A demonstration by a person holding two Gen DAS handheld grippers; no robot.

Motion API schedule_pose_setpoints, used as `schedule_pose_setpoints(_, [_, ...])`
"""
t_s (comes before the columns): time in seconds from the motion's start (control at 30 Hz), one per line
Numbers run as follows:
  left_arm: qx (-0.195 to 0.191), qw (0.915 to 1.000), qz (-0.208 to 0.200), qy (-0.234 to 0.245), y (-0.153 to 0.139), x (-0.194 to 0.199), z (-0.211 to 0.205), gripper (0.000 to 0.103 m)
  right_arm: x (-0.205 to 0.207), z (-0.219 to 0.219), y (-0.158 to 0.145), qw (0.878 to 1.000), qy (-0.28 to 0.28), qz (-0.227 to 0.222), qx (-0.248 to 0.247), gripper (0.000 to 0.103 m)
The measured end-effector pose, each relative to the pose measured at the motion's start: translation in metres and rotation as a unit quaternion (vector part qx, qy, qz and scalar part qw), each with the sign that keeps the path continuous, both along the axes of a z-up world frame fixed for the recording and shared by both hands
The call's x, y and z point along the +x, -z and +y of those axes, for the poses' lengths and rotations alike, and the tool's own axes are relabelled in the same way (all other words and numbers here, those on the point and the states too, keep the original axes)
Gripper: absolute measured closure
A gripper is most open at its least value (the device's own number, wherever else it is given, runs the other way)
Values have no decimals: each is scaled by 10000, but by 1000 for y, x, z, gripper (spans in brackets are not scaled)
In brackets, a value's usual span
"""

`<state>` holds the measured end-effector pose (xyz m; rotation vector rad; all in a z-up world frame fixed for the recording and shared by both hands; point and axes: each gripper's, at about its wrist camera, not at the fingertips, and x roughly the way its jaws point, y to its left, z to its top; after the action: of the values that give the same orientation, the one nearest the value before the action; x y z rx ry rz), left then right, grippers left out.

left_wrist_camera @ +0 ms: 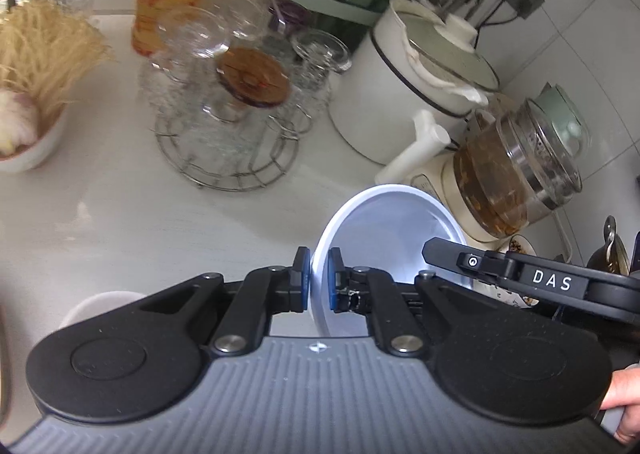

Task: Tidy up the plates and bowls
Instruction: 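Carry the small light-blue bowl with both grippers toward the nested bowls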

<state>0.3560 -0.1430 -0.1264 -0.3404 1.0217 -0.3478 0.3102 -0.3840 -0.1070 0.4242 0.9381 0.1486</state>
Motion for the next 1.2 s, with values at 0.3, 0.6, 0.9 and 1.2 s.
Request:
schedule_pose_setpoints(0.3, [227, 9997, 45, -92, -13, -3, 48, 93, 5, 44, 3, 9996, -81, 100, 257, 90])
schedule_pose_setpoints(0.6, [390, 9990, 135, -151, -7, -17, 92, 93, 3, 89, 11, 9992, -267, 192, 233, 90])
schedule_pose_setpoints(0.9, [632, 9973, 313, -210, 12, -39, 123, 93, -10, 123, 34, 9980, -474, 340, 251, 90])
schedule_pose_setpoints(1.2, [744, 9955, 567, -131, 38, -50, 136, 92, -22, 147, 52, 9975, -551, 433, -47, 90])
